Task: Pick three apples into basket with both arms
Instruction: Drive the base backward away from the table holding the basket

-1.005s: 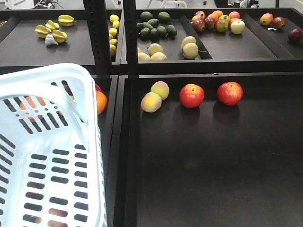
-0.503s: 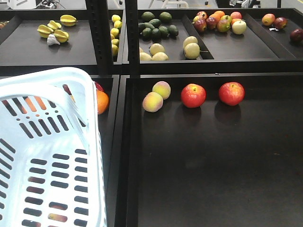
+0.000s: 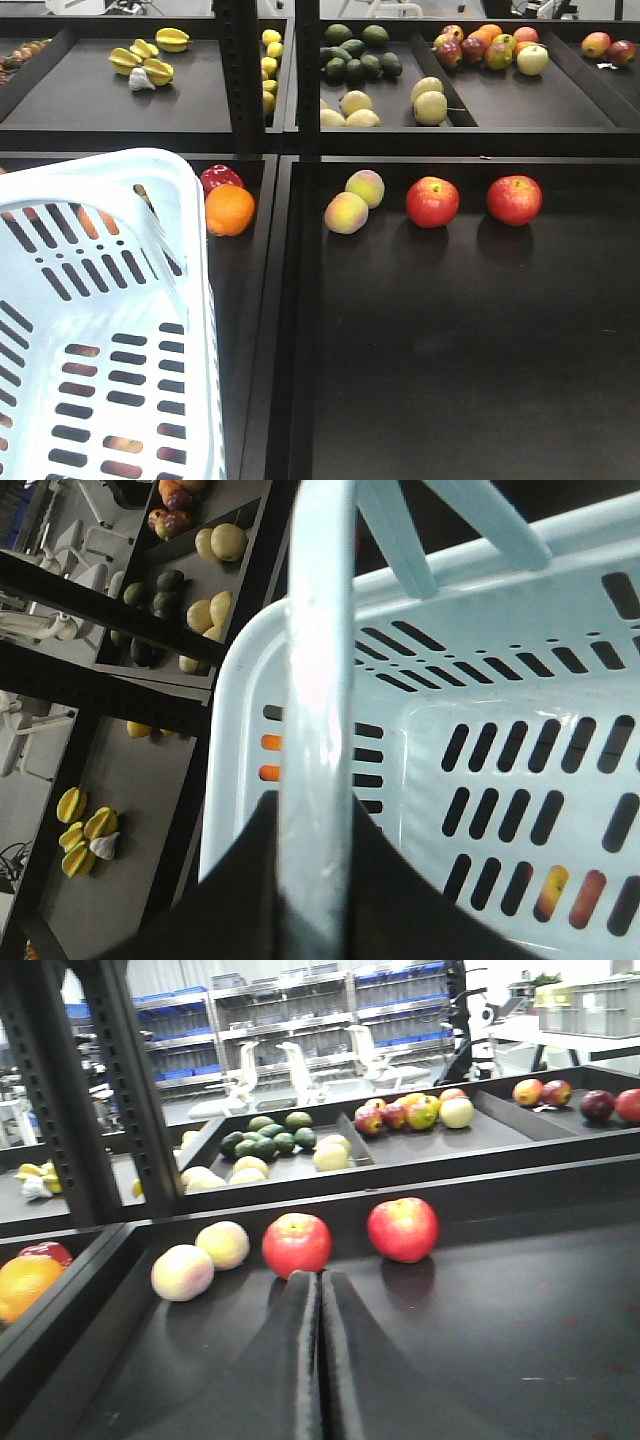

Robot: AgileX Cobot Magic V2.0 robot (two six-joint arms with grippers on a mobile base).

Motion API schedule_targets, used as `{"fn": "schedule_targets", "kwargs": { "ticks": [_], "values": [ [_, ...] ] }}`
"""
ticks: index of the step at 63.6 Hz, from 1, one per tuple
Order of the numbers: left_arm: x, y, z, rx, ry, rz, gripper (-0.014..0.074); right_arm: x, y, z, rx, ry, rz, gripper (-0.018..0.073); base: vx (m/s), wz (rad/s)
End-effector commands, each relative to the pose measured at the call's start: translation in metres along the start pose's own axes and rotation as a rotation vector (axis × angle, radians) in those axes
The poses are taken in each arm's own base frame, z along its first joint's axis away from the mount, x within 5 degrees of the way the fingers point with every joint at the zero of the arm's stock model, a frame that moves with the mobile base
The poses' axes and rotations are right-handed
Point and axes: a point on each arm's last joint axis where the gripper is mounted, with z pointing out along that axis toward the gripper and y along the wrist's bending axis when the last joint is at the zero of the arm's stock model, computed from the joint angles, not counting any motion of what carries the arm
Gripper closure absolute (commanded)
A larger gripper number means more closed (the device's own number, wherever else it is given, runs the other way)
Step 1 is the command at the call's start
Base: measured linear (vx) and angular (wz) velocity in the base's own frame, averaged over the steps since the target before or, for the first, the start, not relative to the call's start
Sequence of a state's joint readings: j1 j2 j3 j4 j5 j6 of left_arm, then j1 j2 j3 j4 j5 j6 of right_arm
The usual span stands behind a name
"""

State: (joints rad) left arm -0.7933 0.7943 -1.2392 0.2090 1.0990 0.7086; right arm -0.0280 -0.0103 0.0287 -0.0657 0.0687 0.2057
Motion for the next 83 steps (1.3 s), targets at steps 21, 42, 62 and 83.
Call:
{"fn": "schedule_targets", "kwargs": {
  "ticks": [21, 42, 62, 83],
  "values": [
    [-0.0079, 0.0094, -0.0086, -0.081, -0.086, -0.01, 0.0603, -0.0024, 0.0007, -0.0004, -0.012, -0.07, -0.012, 0.0568, -0.04, 0.22],
    [-0.0079, 0.0094, -0.0086, -0.081, -0.086, -0.01, 0.0603, -0.0024, 0.0007, -0.0004, -0.012, -0.07, -0.012, 0.0568, -0.07, 0.38],
    [-0.0079, 0.0094, -0.0086, -0.081, -0.086, -0.01, 0.0603, -0.0024, 0.0007, -0.0004, -0.012, -0.07, -0.012, 0.0568, -0.11, 0.44],
    [-0.0079, 0.0094, -0.0086, -0.081, -0.086, -0.01, 0.0603, -0.0024, 0.0007, -0.0004, -0.012, -0.07, -0.012, 0.0568, -0.11, 0.41]
  ]
}}
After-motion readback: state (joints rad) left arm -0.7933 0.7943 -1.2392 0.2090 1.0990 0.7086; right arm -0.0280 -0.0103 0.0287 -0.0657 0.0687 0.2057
